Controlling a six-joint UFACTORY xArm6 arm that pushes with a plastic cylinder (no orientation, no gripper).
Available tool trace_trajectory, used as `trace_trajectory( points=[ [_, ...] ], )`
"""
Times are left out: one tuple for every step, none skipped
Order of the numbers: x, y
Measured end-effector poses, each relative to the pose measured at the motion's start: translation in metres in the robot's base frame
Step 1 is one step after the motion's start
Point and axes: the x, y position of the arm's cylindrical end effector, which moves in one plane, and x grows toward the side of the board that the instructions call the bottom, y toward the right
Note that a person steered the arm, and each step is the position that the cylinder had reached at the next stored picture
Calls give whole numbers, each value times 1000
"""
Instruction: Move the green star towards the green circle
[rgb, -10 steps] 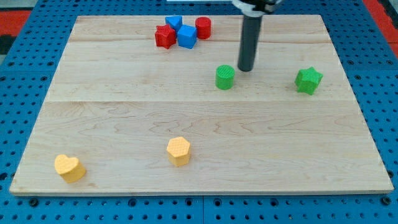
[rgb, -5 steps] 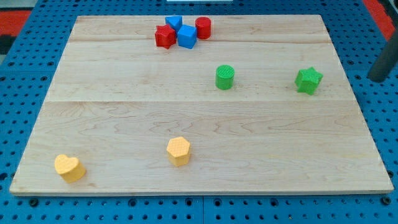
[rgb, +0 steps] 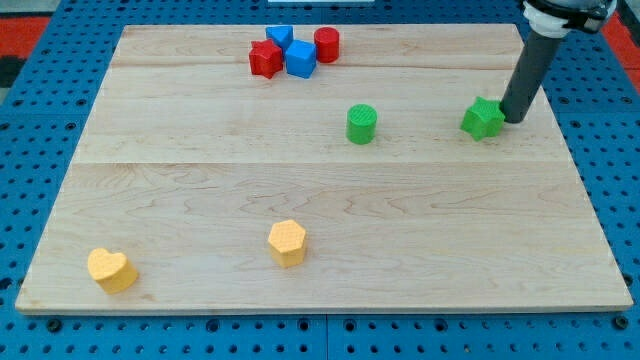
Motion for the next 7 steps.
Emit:
trace_trajectory(
  points=[
    [2, -17],
    [17, -44],
    [23, -66],
    [23, -89],
    [23, -120],
    [23, -149],
    [23, -176]
  ],
)
